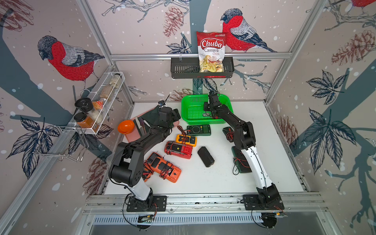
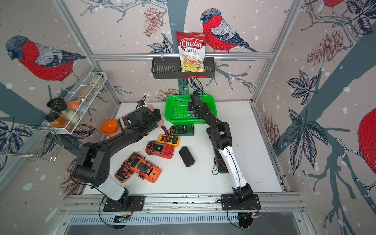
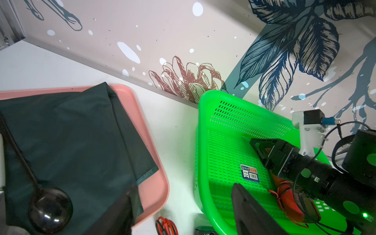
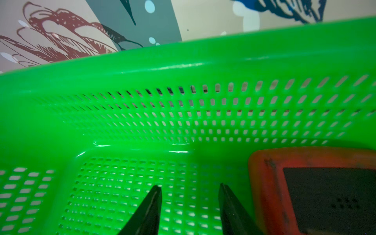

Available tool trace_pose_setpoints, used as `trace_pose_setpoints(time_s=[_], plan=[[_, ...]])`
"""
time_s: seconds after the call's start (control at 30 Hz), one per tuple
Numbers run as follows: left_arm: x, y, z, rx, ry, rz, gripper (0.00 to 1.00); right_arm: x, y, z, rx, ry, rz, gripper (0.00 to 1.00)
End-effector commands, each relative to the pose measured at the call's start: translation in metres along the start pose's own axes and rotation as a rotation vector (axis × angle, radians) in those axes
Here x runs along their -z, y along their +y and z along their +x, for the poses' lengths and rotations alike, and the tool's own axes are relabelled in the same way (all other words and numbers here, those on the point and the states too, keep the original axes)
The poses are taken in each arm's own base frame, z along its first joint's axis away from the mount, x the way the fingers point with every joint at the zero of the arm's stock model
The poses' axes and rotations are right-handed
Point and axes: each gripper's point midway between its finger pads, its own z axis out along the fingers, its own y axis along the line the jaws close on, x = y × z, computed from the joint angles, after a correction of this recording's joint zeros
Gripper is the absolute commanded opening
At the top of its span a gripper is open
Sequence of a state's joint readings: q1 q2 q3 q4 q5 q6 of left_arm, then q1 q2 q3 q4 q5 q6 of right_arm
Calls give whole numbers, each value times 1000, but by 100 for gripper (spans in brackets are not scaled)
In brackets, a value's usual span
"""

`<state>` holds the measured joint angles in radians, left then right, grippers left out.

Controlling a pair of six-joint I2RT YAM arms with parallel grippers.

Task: Put the multimeter into the basket
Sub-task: Place the multimeter in the basket, then pick up the multimeter from the center of the board.

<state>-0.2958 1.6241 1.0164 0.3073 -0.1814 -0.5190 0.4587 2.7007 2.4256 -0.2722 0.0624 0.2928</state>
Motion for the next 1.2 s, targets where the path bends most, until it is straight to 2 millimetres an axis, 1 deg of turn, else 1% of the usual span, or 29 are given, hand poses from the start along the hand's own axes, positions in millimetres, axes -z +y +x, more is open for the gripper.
trace_pose_setpoints(time_s=[0.0, 0.03, 0.1, 0.13, 0.27, 0.3, 0.37, 0.43, 0.5, 0.6, 0.67, 0.8, 0.87, 1.03, 1.07, 1.17], plan=[[11, 0, -19, 12, -60, 3, 75, 35, 22, -37, 29, -51, -35, 57], [14, 4, -14, 13, -52, -2, 75, 42, 27, -41, 45, -53, -40, 59], [22, 5, -18, 20, -64, 3, 76, 60, 37, -49, 72, -58, -46, 62], [26, 5, -20, 25, -71, 3, 79, 69, 41, -51, 80, -62, -50, 64], [43, 9, -22, 41, -97, 9, 84, 107, 50, -52, 92, -57, -63, 72], [48, 11, -23, 47, -103, 6, 85, 117, 51, -50, 90, -50, -63, 74], [57, 16, -21, 53, -112, -1, 97, 136, 46, -44, 78, -25, -48, 77], [66, 19, -20, 50, -121, 1, 97, 155, 38, -34, 65, -7, -20, 79], [75, 22, -20, 46, -129, 1, 97, 180, 29, -24, 54, -15, -1, 81], [87, 31, -15, 38, -136, -11, 98, 216, 11, 0, 14, -22, 17, 85], [95, 36, -10, 39, -138, -20, 98, 243, -4, 22, -18, -16, 45, 88], [108, 43, -3, 35, -145, -18, 97, 280, -33, 69, -68, 25, 110, 100], [114, 45, 0, 28, -146, -15, 97, 297, -49, 97, -99, 61, 145, 100], [126, 52, 6, 13, -154, -14, 97, 333, -84, 158, -162, 157, 256, 100], [128, 53, 8, 11, -156, -14, 97, 342, -92, 167, -177, 166, 284, 100], [133, 61, 13, 9, -167, -34, 97, 361, -113, 195, -209, 198, 343, 100]])
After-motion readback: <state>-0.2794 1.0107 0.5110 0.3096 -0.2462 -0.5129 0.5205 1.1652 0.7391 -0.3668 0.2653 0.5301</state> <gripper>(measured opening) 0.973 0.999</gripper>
